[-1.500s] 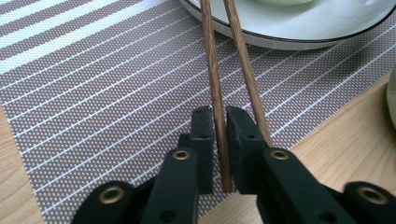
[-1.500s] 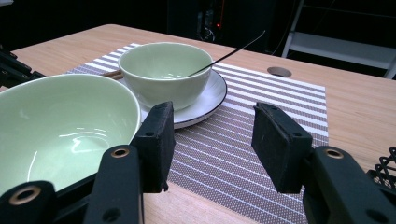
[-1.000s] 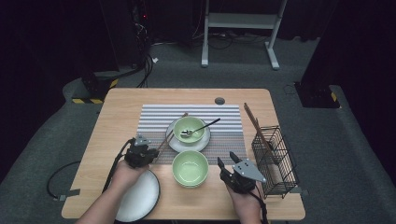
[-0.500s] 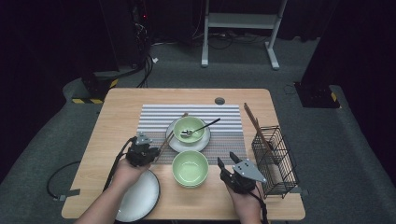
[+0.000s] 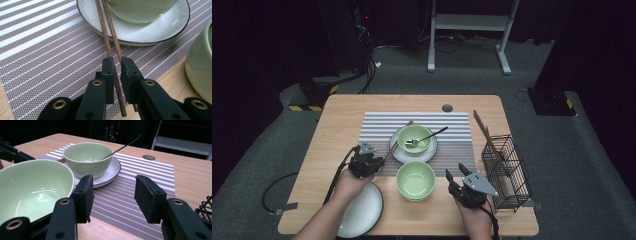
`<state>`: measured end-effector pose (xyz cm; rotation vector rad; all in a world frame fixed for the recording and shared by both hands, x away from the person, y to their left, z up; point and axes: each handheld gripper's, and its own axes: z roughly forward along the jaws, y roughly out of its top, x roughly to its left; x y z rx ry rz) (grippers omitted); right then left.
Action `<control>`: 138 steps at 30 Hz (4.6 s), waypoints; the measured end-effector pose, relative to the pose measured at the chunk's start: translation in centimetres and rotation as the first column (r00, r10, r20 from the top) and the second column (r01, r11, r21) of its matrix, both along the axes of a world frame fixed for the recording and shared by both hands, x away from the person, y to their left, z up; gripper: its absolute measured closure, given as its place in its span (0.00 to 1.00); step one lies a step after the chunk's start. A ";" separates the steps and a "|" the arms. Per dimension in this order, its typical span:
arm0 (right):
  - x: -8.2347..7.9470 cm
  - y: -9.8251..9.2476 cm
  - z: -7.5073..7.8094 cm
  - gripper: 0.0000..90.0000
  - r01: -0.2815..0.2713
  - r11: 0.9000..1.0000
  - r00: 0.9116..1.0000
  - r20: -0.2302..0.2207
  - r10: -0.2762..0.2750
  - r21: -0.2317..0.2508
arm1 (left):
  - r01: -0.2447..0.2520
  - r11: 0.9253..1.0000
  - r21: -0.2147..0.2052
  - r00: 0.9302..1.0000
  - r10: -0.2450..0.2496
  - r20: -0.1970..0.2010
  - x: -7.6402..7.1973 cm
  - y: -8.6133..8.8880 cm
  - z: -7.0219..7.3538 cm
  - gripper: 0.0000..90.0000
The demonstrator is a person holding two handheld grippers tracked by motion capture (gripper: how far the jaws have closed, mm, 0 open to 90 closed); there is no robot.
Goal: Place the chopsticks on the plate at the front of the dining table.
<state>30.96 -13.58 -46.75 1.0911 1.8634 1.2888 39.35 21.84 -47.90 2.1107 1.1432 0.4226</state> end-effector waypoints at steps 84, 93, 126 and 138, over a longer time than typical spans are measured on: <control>-0.1 -0.7 -1.4 0.57 -0.001 1.000 0.998 -0.056 0.000 -0.022 | -0.001 0.999 0.034 1.000 0.001 -0.009 1.1 -2.6 -1.1 0.90; -0.1 -0.7 -1.4 0.57 -0.004 1.000 0.998 -0.057 0.003 -0.020 | 0.011 0.999 0.036 1.000 -0.011 -0.005 1.2 -3.1 -1.1 0.90; -0.1 -0.7 -1.4 0.57 -0.004 1.000 0.998 -0.058 0.003 -0.018 | 0.020 0.999 0.033 1.000 -0.019 -0.008 1.3 -3.3 -1.1 0.90; -0.1 -0.6 -1.4 0.57 -0.005 1.000 0.998 -0.056 0.004 -0.020 | 0.008 0.999 0.031 1.000 -0.008 0.000 1.2 -3.0 -0.8 0.90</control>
